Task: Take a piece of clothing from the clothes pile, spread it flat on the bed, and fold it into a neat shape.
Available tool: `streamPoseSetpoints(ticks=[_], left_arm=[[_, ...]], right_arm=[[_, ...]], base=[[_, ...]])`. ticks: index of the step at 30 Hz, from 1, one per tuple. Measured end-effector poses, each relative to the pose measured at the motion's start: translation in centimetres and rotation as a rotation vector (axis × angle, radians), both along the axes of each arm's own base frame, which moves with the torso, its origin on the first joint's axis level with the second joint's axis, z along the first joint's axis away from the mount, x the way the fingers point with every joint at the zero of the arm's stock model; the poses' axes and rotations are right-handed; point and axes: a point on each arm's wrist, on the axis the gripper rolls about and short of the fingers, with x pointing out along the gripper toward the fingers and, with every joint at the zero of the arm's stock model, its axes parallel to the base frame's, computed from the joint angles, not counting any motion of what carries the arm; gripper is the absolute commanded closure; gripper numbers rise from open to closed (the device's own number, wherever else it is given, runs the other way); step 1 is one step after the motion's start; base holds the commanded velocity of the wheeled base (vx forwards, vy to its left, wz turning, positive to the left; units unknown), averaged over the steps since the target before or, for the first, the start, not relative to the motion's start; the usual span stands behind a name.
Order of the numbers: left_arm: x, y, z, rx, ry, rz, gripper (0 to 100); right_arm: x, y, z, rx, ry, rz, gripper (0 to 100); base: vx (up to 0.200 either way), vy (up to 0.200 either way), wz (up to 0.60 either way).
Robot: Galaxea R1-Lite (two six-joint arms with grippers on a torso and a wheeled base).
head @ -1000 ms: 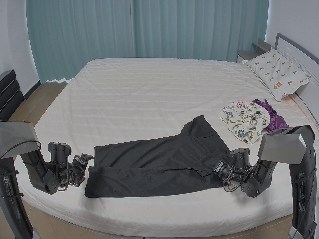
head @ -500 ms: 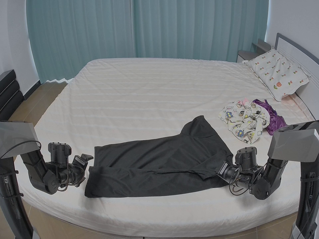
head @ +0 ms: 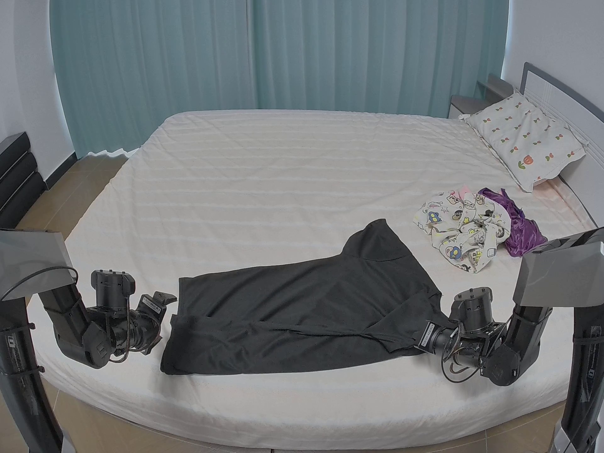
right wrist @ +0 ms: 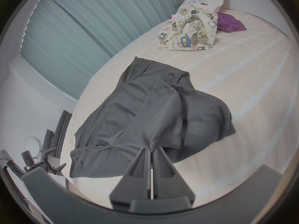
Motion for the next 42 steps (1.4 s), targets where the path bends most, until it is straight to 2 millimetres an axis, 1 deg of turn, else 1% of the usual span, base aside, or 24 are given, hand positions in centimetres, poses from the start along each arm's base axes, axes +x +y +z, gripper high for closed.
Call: streamPoseSetpoints(ticks=[3,4,10,16,23,33,34,42], left_arm=[[0.0,0.0,0.0,0.0,0.0,0.0,0],[0.0,0.0,0.0,0.0,0.0,0.0,0],[0.0,0.0,0.0,0.0,0.0,0.0,0],[0.0,0.0,0.0,0.0,0.0,0.0,0],[0.0,0.0,0.0,-0.001,0.0,0.0,0],[0.0,0.0,0.0,0.0,0.0,0.0,0],[0.0,0.0,0.0,0.0,0.0,0.0,0],[0.0,0.0,0.0,-0.001,0.0,0.0,0]], right_arm=[[-0.1,-0.2,-0.5,-0.025,0.013,0.011,100],[-0.2,-0.2,-0.7,-0.032,0.019,0.014,0],[-0.5,-0.5,-1.1,-0.058,0.033,0.024,0],[0.2,-1.1,-0.8,-0.048,0.007,-0.002,0],[2.7,-2.0,0.1,0.021,-0.055,-0.012,0],[6.2,-3.4,-0.8,0.069,-0.097,-0.031,0],[6.4,-3.4,-0.9,0.076,-0.099,-0.026,100],[8.3,-3.5,-2.1,0.094,-0.12,-0.021,100]], base=[[0.0,0.0,0.0],[0.0,0.0,0.0],[0.0,0.0,0.0],[0.0,0.0,0.0],[0.0,0.0,0.0],[0.0,0.0,0.0],[0.0,0.0,0.0],[0.0,0.0,0.0]])
